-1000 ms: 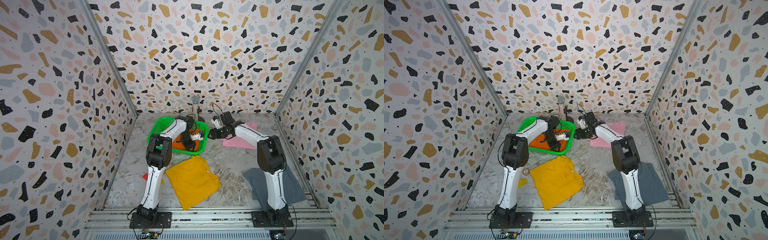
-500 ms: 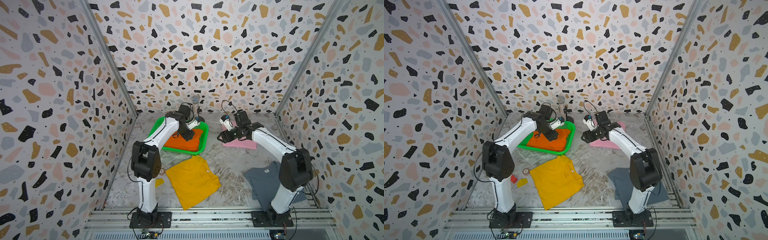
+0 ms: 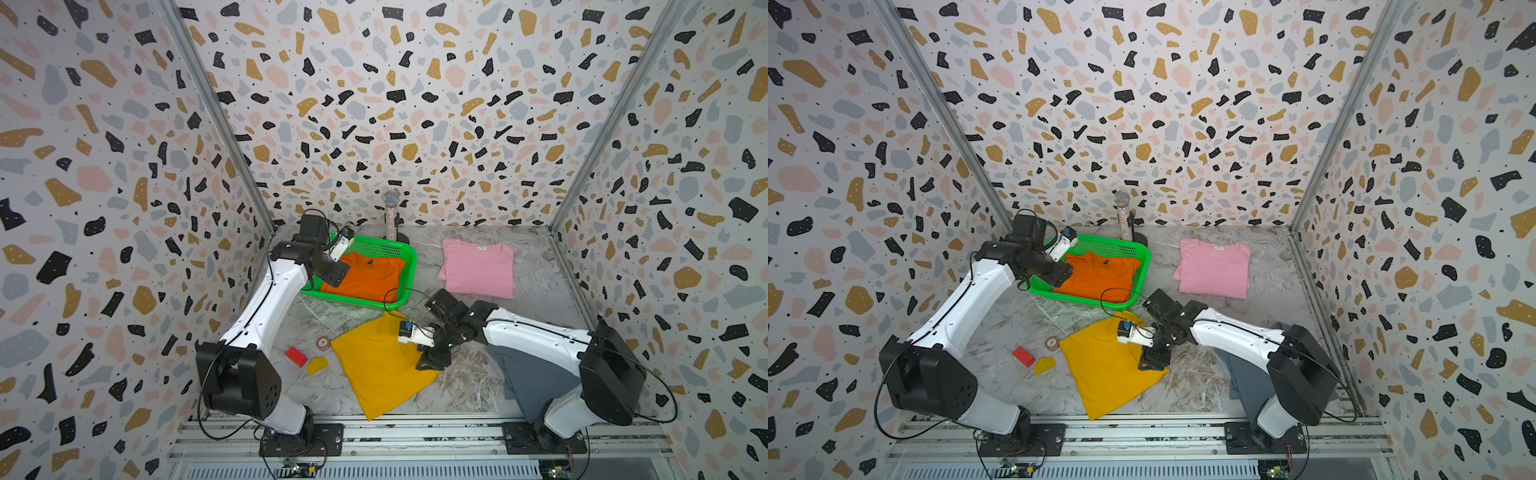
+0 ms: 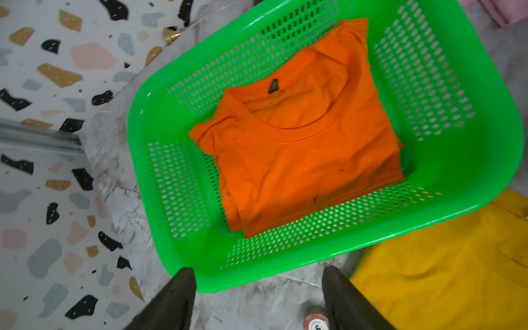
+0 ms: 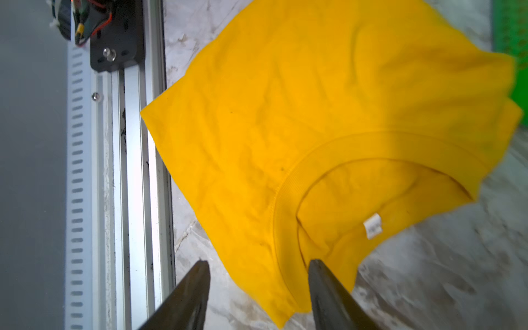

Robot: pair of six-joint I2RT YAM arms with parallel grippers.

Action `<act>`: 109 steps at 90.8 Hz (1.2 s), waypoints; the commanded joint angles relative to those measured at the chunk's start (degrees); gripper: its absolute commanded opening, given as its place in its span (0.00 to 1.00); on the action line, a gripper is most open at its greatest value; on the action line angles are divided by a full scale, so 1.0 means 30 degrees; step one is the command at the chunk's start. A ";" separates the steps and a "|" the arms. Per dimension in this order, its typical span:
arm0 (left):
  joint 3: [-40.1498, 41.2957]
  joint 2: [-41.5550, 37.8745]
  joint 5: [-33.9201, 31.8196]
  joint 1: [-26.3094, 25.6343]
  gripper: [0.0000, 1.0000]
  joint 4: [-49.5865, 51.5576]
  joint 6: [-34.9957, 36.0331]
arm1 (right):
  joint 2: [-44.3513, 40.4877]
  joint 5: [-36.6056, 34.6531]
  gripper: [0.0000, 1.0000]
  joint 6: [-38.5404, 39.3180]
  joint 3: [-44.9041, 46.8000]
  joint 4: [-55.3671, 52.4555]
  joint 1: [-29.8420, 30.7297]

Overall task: Put the folded t-shirts into the basket
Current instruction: Pick up the T-shirt from the center of the board.

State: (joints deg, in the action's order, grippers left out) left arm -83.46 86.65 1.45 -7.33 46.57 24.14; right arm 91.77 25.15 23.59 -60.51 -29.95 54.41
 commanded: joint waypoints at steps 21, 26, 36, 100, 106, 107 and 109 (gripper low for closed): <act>0.1276 -0.1448 0.2096 0.0247 0.75 0.0131 -0.0161 | 0.1670 -0.6133 0.39 0.3486 0.0490 -0.1633 0.1682; 0.1437 -0.1549 0.2472 0.0247 0.75 0.0732 0.0326 | 0.1282 -0.7456 0.36 0.4076 0.1208 -0.1786 0.1668; 0.1936 -0.2001 0.4025 0.0219 0.74 0.2273 0.1700 | -0.0163 -0.9649 0.33 0.5407 0.3111 -0.2151 0.1598; 0.8299 -0.4003 0.6987 -0.8608 0.69 0.0580 0.5809 | -0.3541 -0.7974 0.45 0.5545 0.2919 -0.4375 -0.6777; 0.8602 -0.3429 0.7133 -0.9346 0.69 -0.0198 0.5809 | -0.3306 -0.7115 0.47 0.4708 0.2541 -0.4874 -0.7175; 0.8675 -0.3339 0.7118 -0.9486 0.68 -0.0316 0.5839 | -0.3236 -0.6987 0.47 0.4589 0.2493 -0.4945 -0.7251; 0.8803 -0.3125 0.7034 -0.9737 0.68 -0.0537 0.5913 | -0.3082 -0.6700 0.47 0.4396 0.2384 -0.5122 -0.7381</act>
State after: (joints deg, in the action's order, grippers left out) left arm -58.94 75.07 21.19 -33.56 51.05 42.63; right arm 81.43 -0.95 42.28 -51.03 -39.35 34.04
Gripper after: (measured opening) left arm 0.687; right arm 0.466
